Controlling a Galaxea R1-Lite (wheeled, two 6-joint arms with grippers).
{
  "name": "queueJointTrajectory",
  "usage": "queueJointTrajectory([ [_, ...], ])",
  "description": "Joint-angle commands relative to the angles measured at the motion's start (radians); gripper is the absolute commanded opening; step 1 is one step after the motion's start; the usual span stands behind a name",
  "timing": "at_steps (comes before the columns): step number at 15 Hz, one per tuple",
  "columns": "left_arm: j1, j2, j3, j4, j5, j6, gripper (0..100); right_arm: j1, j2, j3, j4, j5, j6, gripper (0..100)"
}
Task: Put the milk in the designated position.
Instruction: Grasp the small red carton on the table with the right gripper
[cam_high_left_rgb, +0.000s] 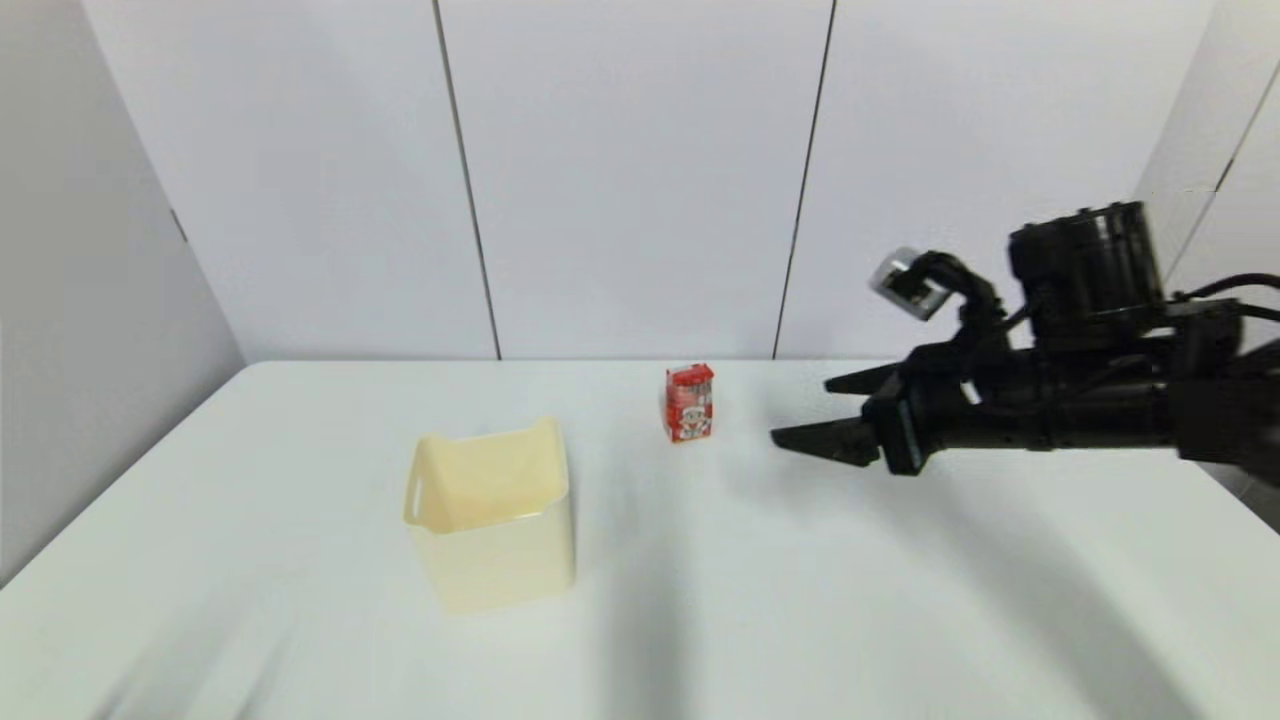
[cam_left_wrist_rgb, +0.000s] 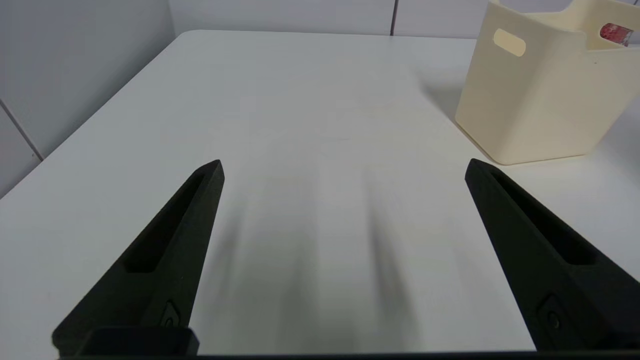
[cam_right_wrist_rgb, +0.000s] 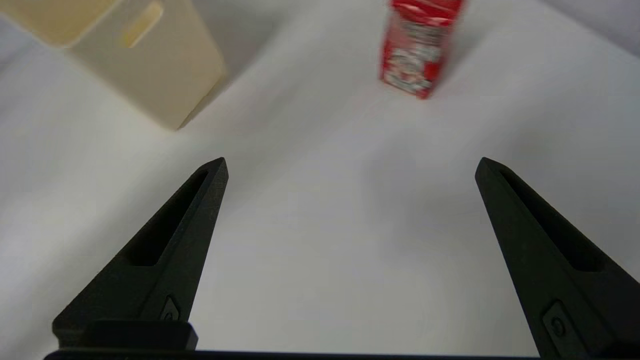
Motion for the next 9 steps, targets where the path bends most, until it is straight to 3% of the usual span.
queueJointTrajectory([
  [1,0.0,0.001,0.0,0.0,0.0,0.0,100,0.07,0.328,-0.219,0.001,0.028,-0.043,100],
  [3,0.0,0.001,0.0,0.0,0.0,0.0,100,0.065,0.428,-0.344,0.001,0.019,-0.011,100],
  [5,0.0,0.001,0.0,0.0,0.0,0.0,100,0.061,0.483,-0.425,-0.018,-0.04,0.021,100],
  [6,0.0,0.001,0.0,0.0,0.0,0.0,100,0.058,0.512,-0.448,-0.033,-0.073,0.031,100],
  [9,0.0,0.001,0.0,0.0,0.0,0.0,100,0.058,0.578,-0.476,-0.1,-0.098,0.061,100],
])
